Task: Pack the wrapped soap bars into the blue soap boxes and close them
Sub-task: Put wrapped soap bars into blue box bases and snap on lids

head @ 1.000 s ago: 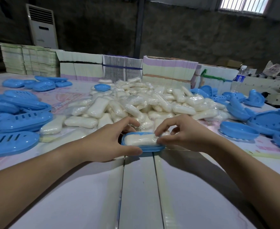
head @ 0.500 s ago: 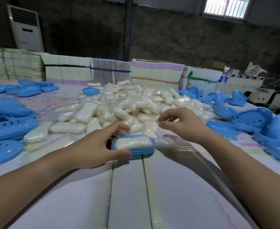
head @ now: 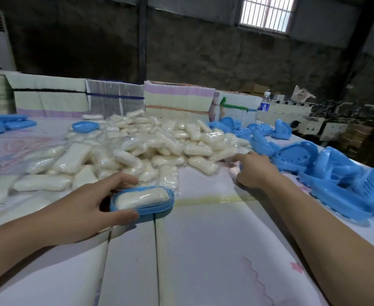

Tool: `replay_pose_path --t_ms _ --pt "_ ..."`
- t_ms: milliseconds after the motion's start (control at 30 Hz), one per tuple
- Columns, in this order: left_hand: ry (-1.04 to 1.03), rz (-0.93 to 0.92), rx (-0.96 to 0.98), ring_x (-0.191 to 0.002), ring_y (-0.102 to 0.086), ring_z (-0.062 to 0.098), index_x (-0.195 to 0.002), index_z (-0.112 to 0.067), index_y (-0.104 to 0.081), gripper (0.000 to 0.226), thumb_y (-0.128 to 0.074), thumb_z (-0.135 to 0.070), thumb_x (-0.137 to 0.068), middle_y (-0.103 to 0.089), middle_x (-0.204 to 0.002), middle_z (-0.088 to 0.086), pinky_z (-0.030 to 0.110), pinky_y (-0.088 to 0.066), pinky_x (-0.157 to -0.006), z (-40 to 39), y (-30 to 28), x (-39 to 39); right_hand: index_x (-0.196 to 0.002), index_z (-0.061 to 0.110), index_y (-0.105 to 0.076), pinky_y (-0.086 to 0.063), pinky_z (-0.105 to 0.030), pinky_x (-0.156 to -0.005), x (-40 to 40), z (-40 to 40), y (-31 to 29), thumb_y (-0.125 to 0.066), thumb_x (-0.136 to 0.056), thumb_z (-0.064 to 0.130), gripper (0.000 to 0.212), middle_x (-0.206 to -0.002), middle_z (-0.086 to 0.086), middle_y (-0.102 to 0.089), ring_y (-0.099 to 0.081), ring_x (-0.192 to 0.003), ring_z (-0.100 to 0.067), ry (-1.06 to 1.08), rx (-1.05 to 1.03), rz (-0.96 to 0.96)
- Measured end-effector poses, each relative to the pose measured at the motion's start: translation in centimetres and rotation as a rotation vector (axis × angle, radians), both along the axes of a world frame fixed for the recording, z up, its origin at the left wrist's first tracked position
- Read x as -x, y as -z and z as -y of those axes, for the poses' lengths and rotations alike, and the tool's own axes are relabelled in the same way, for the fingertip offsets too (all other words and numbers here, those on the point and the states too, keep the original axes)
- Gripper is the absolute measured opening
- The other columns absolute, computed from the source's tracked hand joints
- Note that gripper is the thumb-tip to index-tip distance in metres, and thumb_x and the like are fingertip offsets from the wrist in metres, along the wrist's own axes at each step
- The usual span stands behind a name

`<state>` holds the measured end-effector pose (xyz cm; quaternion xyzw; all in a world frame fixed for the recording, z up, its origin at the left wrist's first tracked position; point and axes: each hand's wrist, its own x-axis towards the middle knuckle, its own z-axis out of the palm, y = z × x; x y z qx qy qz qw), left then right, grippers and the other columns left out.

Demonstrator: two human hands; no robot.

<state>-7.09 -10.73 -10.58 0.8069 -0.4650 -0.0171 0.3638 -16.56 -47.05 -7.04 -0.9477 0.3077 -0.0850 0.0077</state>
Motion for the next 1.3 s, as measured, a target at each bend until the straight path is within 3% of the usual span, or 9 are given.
replay_pose_path --t_ms 100,167,433,533,667,867,1033,1133,1300 --pt "0.0 0.014 0.02 -0.106 -0.061 -0.007 -0.118 -0.06 -0.048 0.058 -0.073 -0.073 -0.068 -0.061 -0.119 -0.035 0.006 -0.044 -0.083 0.0 0.2 -0.1 -0.138 0.04 -0.042 -0.026 -0.064 -0.104 0.2 0.4 -0.3 -0.052 -0.083 0.022 0.058 -0.151 -0.005 -0.031 -0.019 -0.139 -0.04 0.059 0.012 -0.023" --pt "0.004 0.011 0.031 -0.106 -0.061 -0.007 -0.118 -0.059 -0.048 0.061 -0.07 -0.073 -0.063 -0.062 -0.119 -0.034 0.006 -0.044 -0.084 0.1 0.3 -0.2 -0.138 0.039 -0.041 -0.029 -0.065 -0.106 0.4 1.0 -0.5 -0.048 -0.084 0.021 0.057 -0.148 -0.007 -0.037 -0.025 -0.137 -0.04 0.067 -0.032 -0.059" --pt "0.01 0.01 0.035 -0.105 -0.062 -0.006 -0.119 -0.058 -0.05 0.064 -0.068 -0.074 -0.059 -0.063 -0.118 -0.032 0.007 -0.045 -0.084 0.2 0.5 -0.5 -0.135 0.034 -0.044 -0.041 -0.043 -0.093 0.5 -0.6 -0.9 -0.064 -0.08 0.04 0.058 -0.131 -0.008 -0.049 -0.041 -0.12 -0.032 -0.107 0.007 0.024" --pt "0.009 0.006 0.041 -0.106 -0.062 -0.006 -0.118 -0.058 -0.051 0.063 -0.069 -0.073 -0.059 -0.063 -0.118 -0.031 0.007 -0.045 -0.085 0.2 0.5 -0.3 -0.134 0.035 -0.045 -0.042 -0.04 -0.09 0.7 -2.3 -1.5 -0.071 -0.074 0.054 0.068 -0.128 -0.004 -0.053 -0.044 -0.117 -0.027 -0.187 0.045 0.19" --pt "0.006 0.002 0.029 -0.106 -0.061 -0.007 -0.114 -0.06 -0.05 0.059 -0.068 -0.073 -0.059 -0.062 -0.115 -0.034 0.005 -0.043 -0.084 0.2 0.2 0.0 -0.122 0.042 -0.054 -0.042 -0.023 -0.073 1.2 -6.1 -1.9 -0.074 -0.069 0.058 0.059 -0.101 0.014 -0.056 -0.054 -0.09 -0.004 -0.438 -0.339 0.588" --pt "-0.018 -0.018 0.014 -0.106 -0.059 -0.01 -0.116 -0.049 -0.054 0.064 -0.065 -0.073 -0.058 -0.059 -0.115 -0.038 0.003 -0.042 -0.084 0.3 -0.1 0.5 -0.106 0.035 -0.054 -0.042 -0.013 -0.059 0.5 -10.1 -1.6 -0.072 -0.065 0.064 0.053 -0.074 0.02 -0.06 -0.055 -0.065 0.005 -0.541 -0.743 0.731" --pt "-0.061 -0.036 -0.003 -0.11 -0.054 -0.017 -0.121 -0.049 -0.048 0.069 -0.076 -0.072 -0.063 -0.061 -0.116 -0.033 0.001 -0.04 -0.086 0.4 -0.1 0.6 -0.102 0.027 -0.051 -0.05 -0.013 -0.07 0.0 -11.3 -0.7 -0.076 -0.066 0.06 0.055 -0.08 0.009 -0.071 -0.061 -0.072 0.008 -0.612 -0.992 0.722" --pt "-0.083 -0.038 -0.02 -0.111 -0.054 -0.017 -0.122 -0.052 -0.045 0.065 -0.079 -0.063 -0.068 -0.059 -0.12 -0.033 0.003 -0.041 -0.086 0.4 -0.1 0.5 -0.108 0.036 -0.053 -0.047 -0.014 -0.068 -0.2 -11.9 -0.2 -0.07 -0.083 0.041 0.03 -0.082 0.008 -0.069 -0.058 -0.072 0.003 -0.683 -0.969 0.696" --pt "-0.068 -0.036 -0.022 -0.108 -0.059 -0.012 -0.125 -0.05 -0.046 0.059 -0.08 -0.044 -0.078 -0.062 -0.122 -0.029 0.006 -0.045 -0.086 0.4 -0.2 0.5 -0.104 0.03 -0.059 -0.048 -0.017 -0.065 0.3 -11.3 0.1 -0.075 -0.066 0.049 0.046 -0.093 -0.008 -0.067 -0.06 -0.072 -0.003 -0.733 -0.816 0.406"
